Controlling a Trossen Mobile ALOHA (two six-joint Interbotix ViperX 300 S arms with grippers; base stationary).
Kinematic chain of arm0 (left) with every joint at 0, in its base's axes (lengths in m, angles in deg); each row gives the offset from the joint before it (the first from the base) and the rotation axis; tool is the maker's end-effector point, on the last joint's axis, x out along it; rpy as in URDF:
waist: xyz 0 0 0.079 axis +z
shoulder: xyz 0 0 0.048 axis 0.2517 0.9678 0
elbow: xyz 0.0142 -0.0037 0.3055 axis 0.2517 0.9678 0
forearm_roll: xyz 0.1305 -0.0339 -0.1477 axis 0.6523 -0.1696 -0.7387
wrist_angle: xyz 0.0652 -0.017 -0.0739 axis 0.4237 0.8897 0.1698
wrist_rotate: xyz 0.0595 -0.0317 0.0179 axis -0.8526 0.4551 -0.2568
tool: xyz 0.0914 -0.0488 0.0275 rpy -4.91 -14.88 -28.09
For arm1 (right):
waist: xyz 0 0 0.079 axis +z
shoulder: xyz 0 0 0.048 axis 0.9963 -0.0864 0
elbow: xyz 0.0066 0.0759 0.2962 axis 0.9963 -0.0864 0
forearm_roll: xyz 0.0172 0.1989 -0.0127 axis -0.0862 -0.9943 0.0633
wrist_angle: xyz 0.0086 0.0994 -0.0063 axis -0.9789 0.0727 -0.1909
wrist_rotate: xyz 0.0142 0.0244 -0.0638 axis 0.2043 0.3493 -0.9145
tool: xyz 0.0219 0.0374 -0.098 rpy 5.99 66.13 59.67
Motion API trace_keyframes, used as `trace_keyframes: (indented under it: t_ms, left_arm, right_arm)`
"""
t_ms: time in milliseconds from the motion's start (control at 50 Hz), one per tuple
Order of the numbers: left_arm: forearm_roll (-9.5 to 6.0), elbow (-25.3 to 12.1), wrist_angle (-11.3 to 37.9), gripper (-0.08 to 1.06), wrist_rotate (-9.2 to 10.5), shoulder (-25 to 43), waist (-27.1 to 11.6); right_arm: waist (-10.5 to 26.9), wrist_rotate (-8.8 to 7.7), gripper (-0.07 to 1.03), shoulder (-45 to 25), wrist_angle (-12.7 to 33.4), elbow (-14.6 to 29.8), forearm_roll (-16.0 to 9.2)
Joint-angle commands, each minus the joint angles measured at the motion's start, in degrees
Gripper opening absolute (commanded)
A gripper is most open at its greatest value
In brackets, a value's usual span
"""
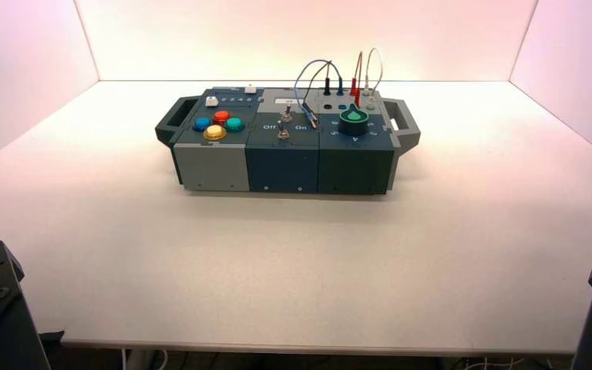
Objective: Return to the home position.
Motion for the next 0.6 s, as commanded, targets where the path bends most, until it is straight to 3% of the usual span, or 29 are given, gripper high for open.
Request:
trace_keyframes:
  t_ms: [20, 240, 440, 600]
  left_arm:
    - [0.26, 1.23, -0.53, -0.03, 0.09, -4.48, 2.37]
    - [0.53, 6.15, -1.23, -0.03, -0.09, -11.16, 4.83]
    - [2.64, 10.55, -4.57, -0.03, -0.88, -15.91, 5.19]
    - [2.64, 11.34, -8.00, -0.03, -0.88, -16.44, 5.27]
  right_arm:
    - [-3.69, 0.18, -0.02, 0.26, -1.23, 0.53, -0.09]
    - [-9.49, 0.00, -0.02, 4.31, -2.81, -0.97, 0.62]
    - [-9.67, 0.00, -0.02, 8.53, -6.33, -3.08, 1.67]
    - [-9.76, 0.09, -0.02, 9.93, -7.47, -4.13, 1.67]
